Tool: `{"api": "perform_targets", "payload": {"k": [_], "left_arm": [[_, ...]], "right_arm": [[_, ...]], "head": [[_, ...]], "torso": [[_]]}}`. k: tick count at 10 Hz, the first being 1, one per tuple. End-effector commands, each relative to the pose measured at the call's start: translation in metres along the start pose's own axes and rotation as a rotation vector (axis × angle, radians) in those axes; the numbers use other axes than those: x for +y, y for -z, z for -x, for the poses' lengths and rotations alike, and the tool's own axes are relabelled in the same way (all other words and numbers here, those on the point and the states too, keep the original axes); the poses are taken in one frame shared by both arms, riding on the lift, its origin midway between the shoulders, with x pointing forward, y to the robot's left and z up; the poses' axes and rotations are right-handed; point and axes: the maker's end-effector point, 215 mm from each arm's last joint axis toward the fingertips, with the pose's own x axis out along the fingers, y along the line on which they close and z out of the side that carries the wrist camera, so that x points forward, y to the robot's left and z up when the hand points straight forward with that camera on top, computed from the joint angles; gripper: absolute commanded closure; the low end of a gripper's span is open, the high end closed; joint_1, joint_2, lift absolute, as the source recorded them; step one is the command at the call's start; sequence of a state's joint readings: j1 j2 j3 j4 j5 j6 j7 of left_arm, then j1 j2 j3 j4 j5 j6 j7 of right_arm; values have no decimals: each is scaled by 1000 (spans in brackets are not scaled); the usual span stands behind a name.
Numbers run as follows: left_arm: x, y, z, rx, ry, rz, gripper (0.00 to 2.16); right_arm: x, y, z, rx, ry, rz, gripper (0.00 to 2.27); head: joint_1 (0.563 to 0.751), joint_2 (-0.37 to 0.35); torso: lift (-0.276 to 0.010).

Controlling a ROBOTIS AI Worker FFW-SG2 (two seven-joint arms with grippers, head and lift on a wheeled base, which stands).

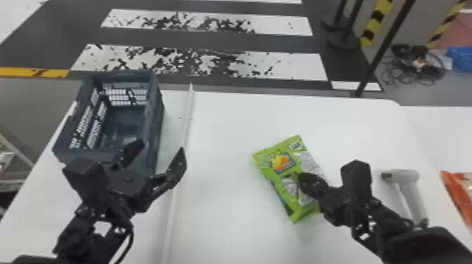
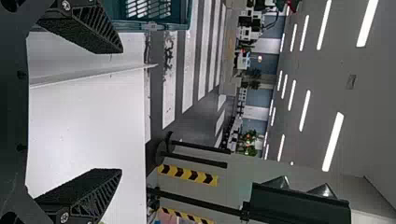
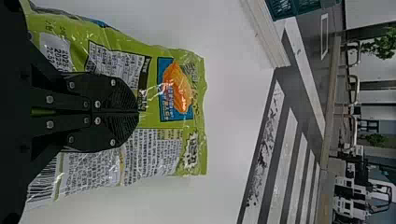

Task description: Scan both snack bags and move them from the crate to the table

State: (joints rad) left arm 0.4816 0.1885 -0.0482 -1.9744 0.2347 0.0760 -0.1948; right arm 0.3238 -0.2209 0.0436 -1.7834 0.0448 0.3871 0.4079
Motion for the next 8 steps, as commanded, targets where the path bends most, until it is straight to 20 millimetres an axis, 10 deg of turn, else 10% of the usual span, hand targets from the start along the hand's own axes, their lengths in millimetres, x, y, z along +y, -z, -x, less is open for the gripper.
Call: {"api": "perform_targets", "payload": {"k": [1, 3, 8], "left_arm": [[-1, -1, 0, -1, 1, 0, 87], [-2, -2, 0, -6, 3, 1, 87], [-2, -1, 0, -3, 2, 2, 87]], "right_arm": [[-6, -41, 19, -72, 29, 24, 2253], [7, -80, 39, -128, 16, 33, 2253], [105, -58, 0, -95, -184, 53, 2253]], "head": [[695, -24], [695, -25], [695, 60]], "torso": [[-88], [-88], [-88]]}}
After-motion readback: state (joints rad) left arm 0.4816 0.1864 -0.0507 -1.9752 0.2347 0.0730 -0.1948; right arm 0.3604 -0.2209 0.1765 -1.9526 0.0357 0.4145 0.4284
